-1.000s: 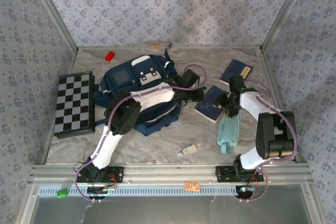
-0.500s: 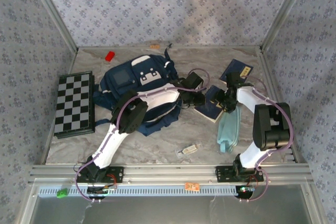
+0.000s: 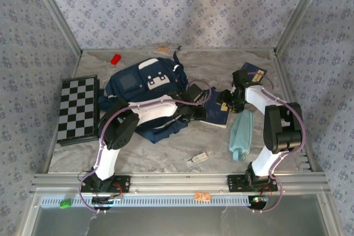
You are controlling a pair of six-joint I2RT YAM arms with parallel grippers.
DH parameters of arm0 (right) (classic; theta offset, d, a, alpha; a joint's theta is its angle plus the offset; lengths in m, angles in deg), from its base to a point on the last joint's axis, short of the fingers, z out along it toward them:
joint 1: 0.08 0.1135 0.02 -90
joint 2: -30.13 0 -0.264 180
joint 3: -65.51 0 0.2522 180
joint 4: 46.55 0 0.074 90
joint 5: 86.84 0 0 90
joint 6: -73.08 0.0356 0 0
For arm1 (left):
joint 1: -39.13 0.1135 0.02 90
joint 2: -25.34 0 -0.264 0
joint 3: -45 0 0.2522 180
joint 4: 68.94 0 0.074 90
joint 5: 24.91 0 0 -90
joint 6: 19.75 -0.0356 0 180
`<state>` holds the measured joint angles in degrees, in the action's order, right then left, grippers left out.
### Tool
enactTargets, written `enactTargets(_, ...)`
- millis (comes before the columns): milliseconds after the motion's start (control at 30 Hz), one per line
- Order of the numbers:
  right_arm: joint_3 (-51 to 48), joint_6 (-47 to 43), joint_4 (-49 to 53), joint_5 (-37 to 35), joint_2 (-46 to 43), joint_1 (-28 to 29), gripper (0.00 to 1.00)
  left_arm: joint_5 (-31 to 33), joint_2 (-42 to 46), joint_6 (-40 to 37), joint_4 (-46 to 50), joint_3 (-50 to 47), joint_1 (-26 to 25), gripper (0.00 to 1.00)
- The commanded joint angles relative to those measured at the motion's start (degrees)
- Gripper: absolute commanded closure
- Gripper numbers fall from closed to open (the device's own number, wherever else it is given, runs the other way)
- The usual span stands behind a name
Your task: Pack the student bag
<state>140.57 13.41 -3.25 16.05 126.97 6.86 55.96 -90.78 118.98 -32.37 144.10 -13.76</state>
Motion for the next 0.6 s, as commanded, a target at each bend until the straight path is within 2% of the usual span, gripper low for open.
enactTargets(0,0.4,-1.5,3.3,-0.4,0.5,-0.8,0.34,3.7,0.4,0.3,0.5,3.8,0.2,0.64)
enactTargets(200,-1.0,-1.5,3.0,0.5,1.7,-1.0,0.37,4.9,-5.6,0.0,2.4,10.6,1.0,0.64)
enactTargets(567,0.1,-1.9,3.8,-1.0,5.6,-1.6,0.39,5.0,-11.6,-0.1,5.0,15.4,1.4,0.63)
